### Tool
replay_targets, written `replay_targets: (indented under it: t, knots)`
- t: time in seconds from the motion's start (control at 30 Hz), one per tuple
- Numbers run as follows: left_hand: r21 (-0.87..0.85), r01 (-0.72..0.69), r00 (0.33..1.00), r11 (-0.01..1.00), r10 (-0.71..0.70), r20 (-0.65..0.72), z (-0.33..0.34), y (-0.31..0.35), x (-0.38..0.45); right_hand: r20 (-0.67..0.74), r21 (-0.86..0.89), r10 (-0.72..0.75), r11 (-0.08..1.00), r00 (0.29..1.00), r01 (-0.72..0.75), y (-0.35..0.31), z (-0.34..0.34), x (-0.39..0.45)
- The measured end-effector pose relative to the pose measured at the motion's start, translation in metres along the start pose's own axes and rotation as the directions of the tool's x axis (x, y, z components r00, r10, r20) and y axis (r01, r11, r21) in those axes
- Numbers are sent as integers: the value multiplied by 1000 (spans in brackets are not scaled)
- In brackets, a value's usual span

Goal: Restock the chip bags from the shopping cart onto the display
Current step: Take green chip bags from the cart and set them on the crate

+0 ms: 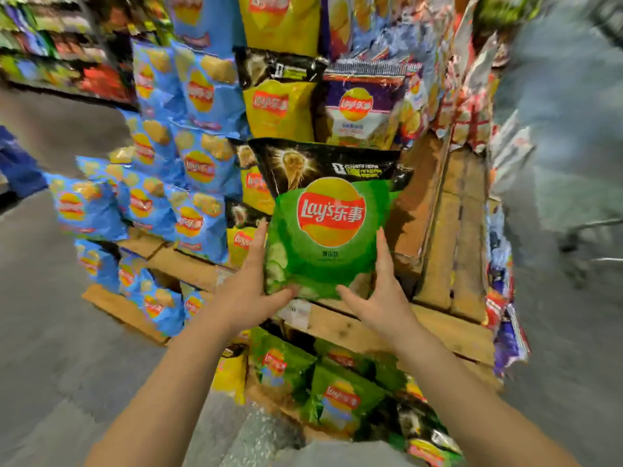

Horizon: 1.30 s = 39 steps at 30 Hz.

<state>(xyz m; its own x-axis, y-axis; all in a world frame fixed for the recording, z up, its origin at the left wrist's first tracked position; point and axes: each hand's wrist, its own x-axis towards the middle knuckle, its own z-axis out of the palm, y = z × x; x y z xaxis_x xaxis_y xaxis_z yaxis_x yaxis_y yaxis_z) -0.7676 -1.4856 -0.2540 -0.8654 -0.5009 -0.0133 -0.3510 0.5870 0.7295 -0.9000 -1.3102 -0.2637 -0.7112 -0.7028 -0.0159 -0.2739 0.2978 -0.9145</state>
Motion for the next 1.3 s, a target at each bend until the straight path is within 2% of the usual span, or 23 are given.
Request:
replay_targets:
  t: [0.13, 0.23, 0.33, 0.57, 0.67, 0.8, 1.03, 1.17, 1.23, 1.3]
  knots:
    - [-50, -42, 994, 998, 47, 98, -2, -15, 30, -150, 15, 87, 996, 985, -86, 6, 19, 6]
    - [-112, -18, 988, 994, 35, 152, 3, -37, 58, -241, 24, 136, 991, 961, -134, 18, 36, 14]
    - [-105, -14, 977, 994, 36, 211, 13, -51, 87, -295, 22, 189, 981, 937, -191, 34, 46, 28]
    - [-187, 102, 929, 977, -26, 369, 49, -84, 141, -308, 1, 344, 933, 887, -361, 83, 66, 61]
    - [-170, 144, 904, 975, -60, 424, 67, -98, 155, -268, 17, 378, 921, 886, -388, 102, 76, 72]
    - [-128, 199, 882, 972, -121, 455, 85, -110, 167, -195, -72, 470, 868, 861, -491, 127, 85, 85]
    - [-81, 222, 886, 972, -166, 432, 111, -136, 179, -91, -118, 571, 808, 816, -578, 156, 104, 102]
    - [-63, 286, 906, 956, -248, 342, 115, -148, 184, -49, -92, 570, 815, 820, -572, 166, 114, 108]
    - [-101, 317, 923, 943, -282, 260, 114, -147, 183, -95, -123, 546, 823, 832, -554, 166, 114, 109]
    - [-147, 319, 942, 936, -296, 158, 113, -142, 178, -201, -200, 476, 836, 856, -512, 162, 114, 107]
